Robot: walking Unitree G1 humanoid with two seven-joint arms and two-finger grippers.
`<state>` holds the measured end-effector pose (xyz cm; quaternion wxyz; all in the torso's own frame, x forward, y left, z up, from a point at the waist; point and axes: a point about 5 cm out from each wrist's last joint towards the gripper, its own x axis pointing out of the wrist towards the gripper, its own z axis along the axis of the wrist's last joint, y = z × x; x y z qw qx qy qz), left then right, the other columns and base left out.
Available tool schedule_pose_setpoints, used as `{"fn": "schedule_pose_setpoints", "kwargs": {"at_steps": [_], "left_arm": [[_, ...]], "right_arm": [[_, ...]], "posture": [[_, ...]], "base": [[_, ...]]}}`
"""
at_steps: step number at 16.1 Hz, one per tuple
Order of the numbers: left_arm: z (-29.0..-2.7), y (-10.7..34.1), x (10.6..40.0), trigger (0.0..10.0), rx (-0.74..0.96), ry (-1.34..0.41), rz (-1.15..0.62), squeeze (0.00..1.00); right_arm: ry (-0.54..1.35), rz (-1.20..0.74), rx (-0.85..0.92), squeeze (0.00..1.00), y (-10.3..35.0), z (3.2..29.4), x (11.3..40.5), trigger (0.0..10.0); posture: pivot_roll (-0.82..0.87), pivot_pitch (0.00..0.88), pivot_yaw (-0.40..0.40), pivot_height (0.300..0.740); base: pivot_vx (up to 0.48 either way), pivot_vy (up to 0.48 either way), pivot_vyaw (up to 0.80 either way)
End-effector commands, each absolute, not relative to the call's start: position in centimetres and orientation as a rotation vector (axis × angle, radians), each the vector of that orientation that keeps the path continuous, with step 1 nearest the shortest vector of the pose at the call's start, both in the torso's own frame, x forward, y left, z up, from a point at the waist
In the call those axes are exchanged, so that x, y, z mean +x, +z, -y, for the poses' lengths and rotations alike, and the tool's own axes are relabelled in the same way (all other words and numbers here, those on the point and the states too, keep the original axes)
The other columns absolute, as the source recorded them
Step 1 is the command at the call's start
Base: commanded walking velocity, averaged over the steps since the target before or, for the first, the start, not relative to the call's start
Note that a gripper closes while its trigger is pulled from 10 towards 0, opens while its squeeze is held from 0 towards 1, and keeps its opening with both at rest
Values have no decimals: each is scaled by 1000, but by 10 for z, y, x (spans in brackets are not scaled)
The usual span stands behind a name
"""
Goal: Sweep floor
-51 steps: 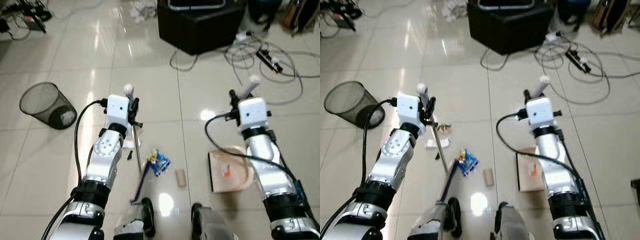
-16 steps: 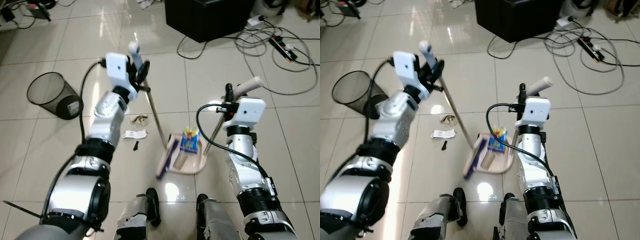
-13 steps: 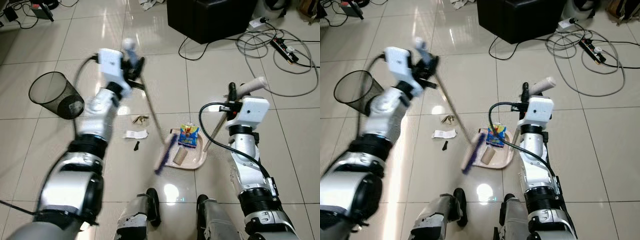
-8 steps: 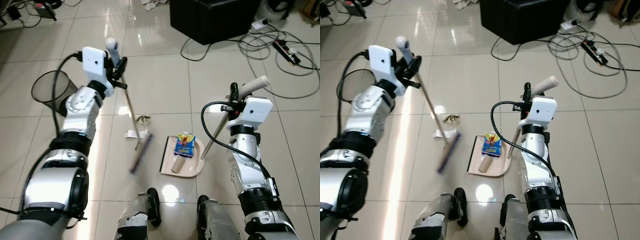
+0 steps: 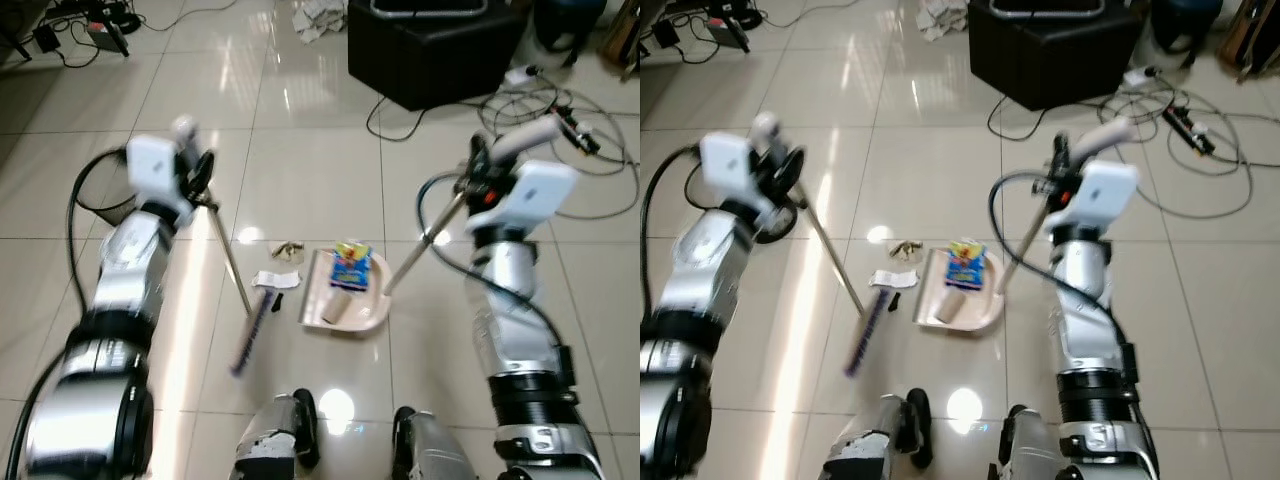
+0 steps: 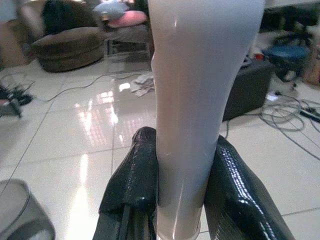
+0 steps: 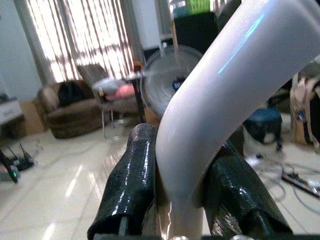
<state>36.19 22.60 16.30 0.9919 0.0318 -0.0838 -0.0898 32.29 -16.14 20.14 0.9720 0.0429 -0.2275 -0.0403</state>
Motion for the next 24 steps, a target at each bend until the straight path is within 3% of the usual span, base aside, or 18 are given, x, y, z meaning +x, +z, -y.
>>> {"fn": "schedule_pose_setpoints", "kwargs": {"at_steps": [1,6,9,15,24], "left_arm": [[-231,167,353,10000,65,-151,201,0],[-203,138,316,10000,173,-233,155,0],[-189,145,309,10000,173,-224,162,0],[-186,156,310,10000,185,-196,166,0],[-174,161,320,10000,180,-208,164,0]], "right_arm": [[-86,505,138,0,224,164,317,10000],[-15,441,158,0,255,166,321,10000],[31,451,126,0,257,168,312,10000],[39,460,165,0,268,173,310,10000],[82,458,258,0,272,167,313,10000]], "posture": [[40,118,87,740],[12,98,78,740],[19,89,72,740],[22,67,59,740],[17,48,75,740]], "base": [[0,0,0],[0,0,0],[0,0,0],[0,0,533],[0,147,0]]}}
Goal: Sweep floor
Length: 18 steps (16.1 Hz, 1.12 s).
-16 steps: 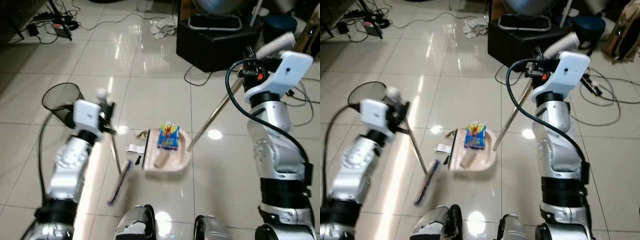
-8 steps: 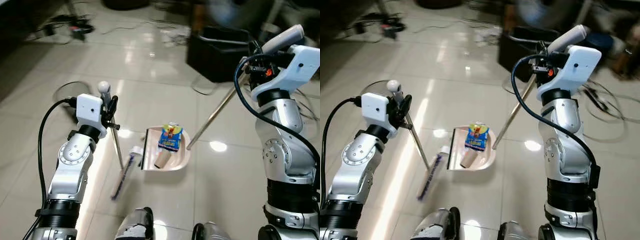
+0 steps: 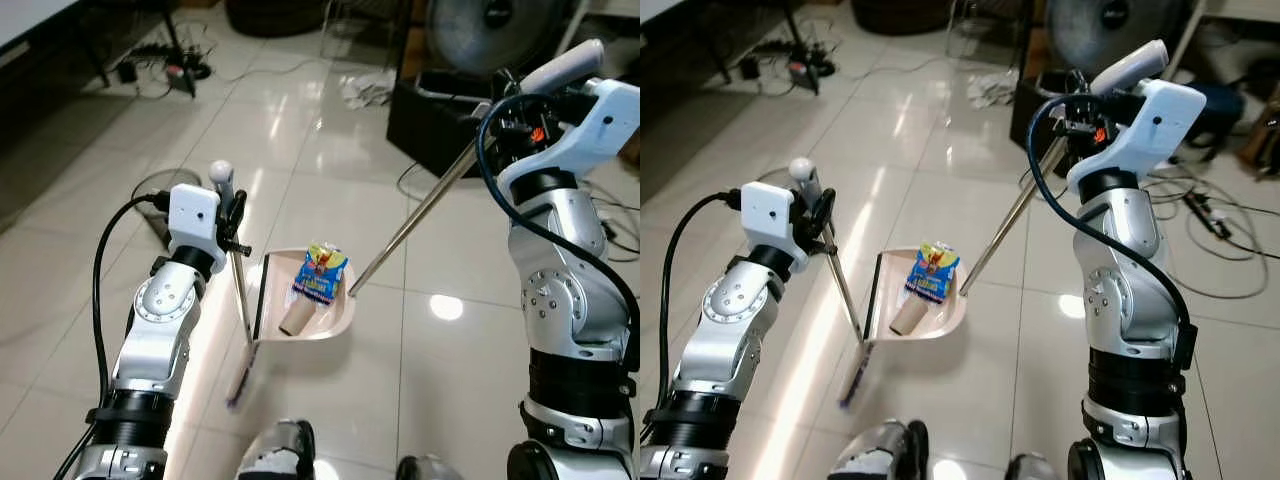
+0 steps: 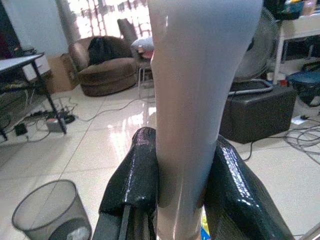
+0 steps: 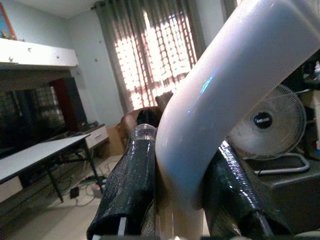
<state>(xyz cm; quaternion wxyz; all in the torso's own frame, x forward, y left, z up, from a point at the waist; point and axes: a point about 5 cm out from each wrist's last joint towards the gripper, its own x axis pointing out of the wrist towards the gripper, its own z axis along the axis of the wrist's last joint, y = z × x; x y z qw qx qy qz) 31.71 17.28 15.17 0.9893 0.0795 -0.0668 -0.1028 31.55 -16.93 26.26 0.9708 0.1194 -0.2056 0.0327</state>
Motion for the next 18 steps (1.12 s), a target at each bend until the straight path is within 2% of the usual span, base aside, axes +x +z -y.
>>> {"fn": "schedule_pose_setpoints", "kwargs": {"at_steps": [1,18], "left_arm": [[-174,161,321,10000,183,-207,165,0],[-181,155,317,10000,196,-200,146,0]], "right_arm": [[83,459,262,0,272,167,313,10000],[112,443,300,0,268,158,315,10000]], "posture": [[18,50,77,740],[17,42,55,740]], "base": [[0,296,0],[0,376,0]]}}
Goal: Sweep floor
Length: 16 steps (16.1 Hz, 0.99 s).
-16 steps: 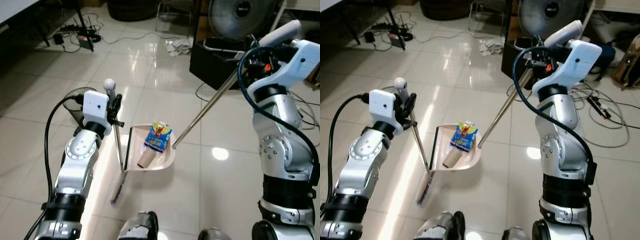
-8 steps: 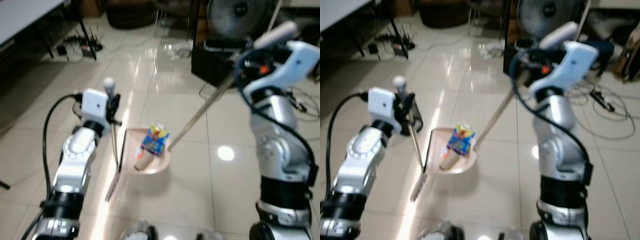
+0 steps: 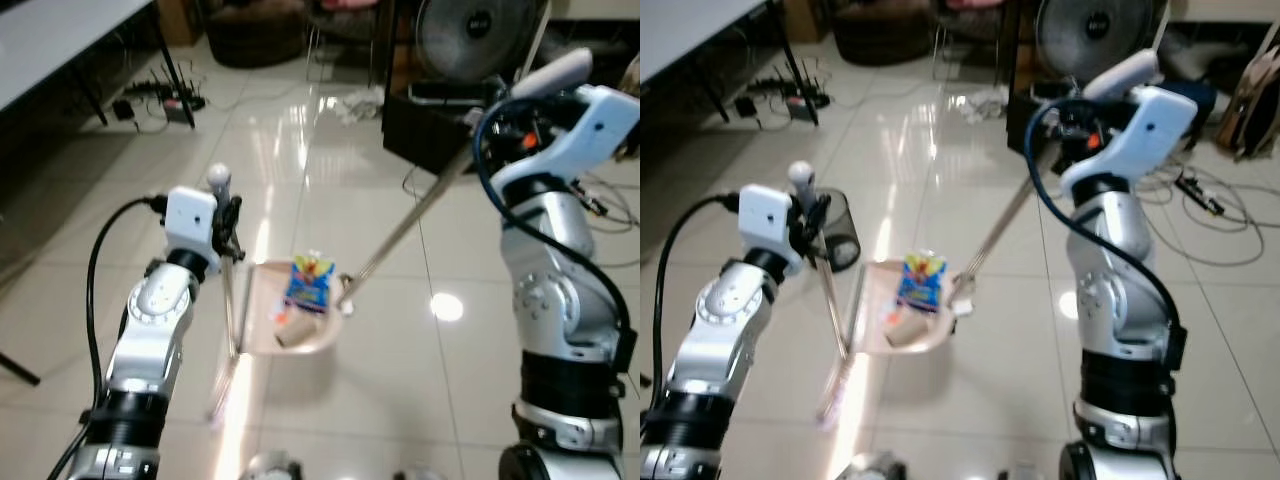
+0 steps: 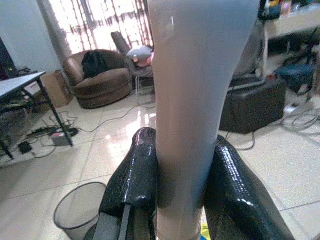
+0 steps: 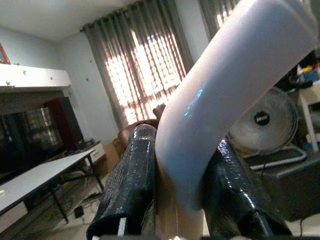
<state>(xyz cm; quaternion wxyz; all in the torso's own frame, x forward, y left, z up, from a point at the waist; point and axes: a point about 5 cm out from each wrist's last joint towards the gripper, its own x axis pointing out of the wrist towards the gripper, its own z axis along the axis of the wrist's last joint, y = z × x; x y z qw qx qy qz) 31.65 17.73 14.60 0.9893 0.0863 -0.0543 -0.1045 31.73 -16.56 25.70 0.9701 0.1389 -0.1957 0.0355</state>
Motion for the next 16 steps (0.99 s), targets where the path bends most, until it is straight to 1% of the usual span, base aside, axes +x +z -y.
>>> {"fn": "schedule_pose_setpoints", "kwargs": {"at_steps": [1,12,13,14,16], "left_arm": [[-181,154,316,10000,193,-197,145,0],[-179,154,318,10000,197,-203,148,0],[-179,154,318,10000,198,-204,148,0],[-178,157,318,10000,250,-211,164,0],[-176,158,318,10000,288,-213,174,0]], "right_arm": [[115,445,299,0,269,157,316,10000],[101,469,313,0,275,161,318,10000],[101,469,315,0,276,161,318,10000],[98,472,318,0,276,162,318,10000],[94,477,321,0,276,162,318,10000]], "posture": [[14,42,52,740],[15,41,55,740],[16,40,56,740],[17,36,57,740],[16,31,59,740]], "base": [[0,386,0],[0,389,0],[0,0,0],[0,0,0],[0,-480,0]]}}
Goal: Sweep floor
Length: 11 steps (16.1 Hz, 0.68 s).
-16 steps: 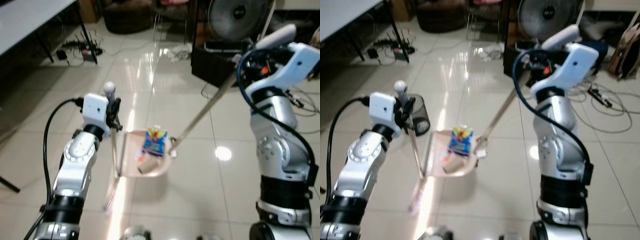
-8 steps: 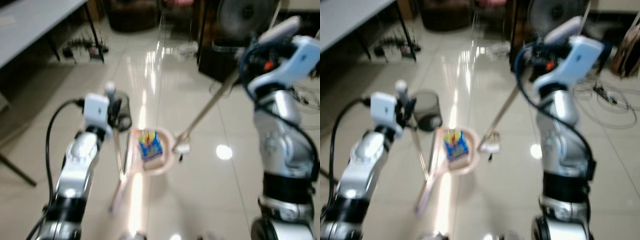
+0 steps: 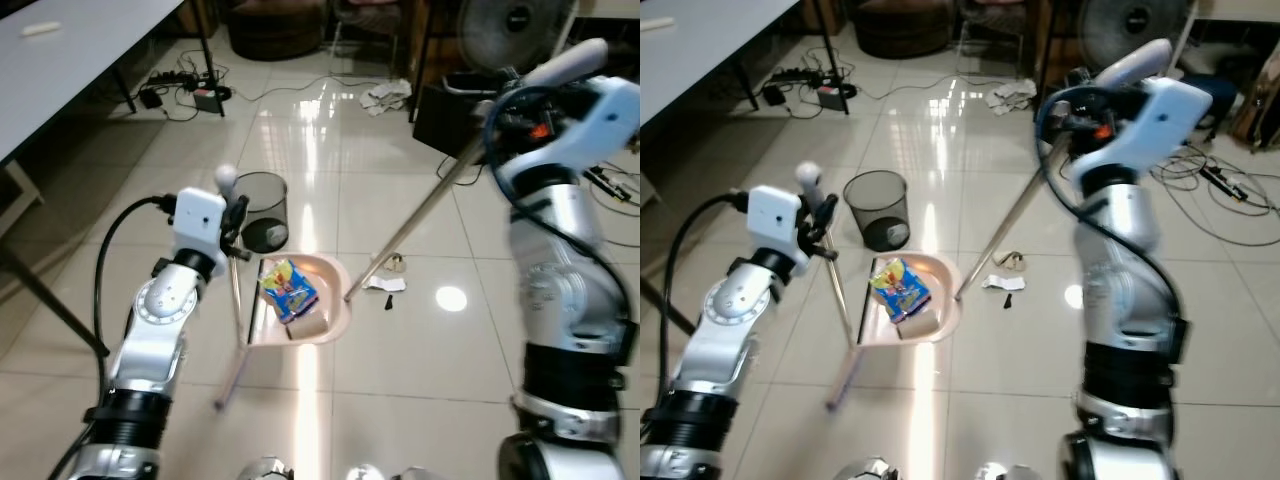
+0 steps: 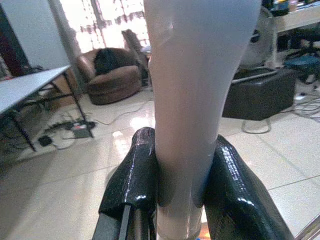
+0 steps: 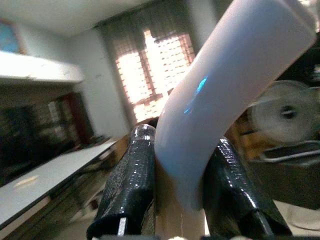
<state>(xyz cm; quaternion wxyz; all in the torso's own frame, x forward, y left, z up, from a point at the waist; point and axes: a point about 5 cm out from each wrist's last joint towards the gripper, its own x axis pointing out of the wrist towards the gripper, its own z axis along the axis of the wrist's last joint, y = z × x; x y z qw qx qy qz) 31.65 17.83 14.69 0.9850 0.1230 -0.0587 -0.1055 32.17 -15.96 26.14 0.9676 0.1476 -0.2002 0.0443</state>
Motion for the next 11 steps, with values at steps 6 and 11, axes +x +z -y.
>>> {"fn": "schedule_pose_setpoints", "kwargs": {"at_steps": [6,11], "left_arm": [[-178,158,320,10000,242,-206,165,0],[-175,157,319,10000,235,-210,165,0]], "right_arm": [[83,487,342,0,277,164,319,10000],[73,499,358,0,279,165,320,10000]], "posture": [[19,16,56,740],[18,15,51,740]], "base": [[0,-80,0],[0,0,0]]}}
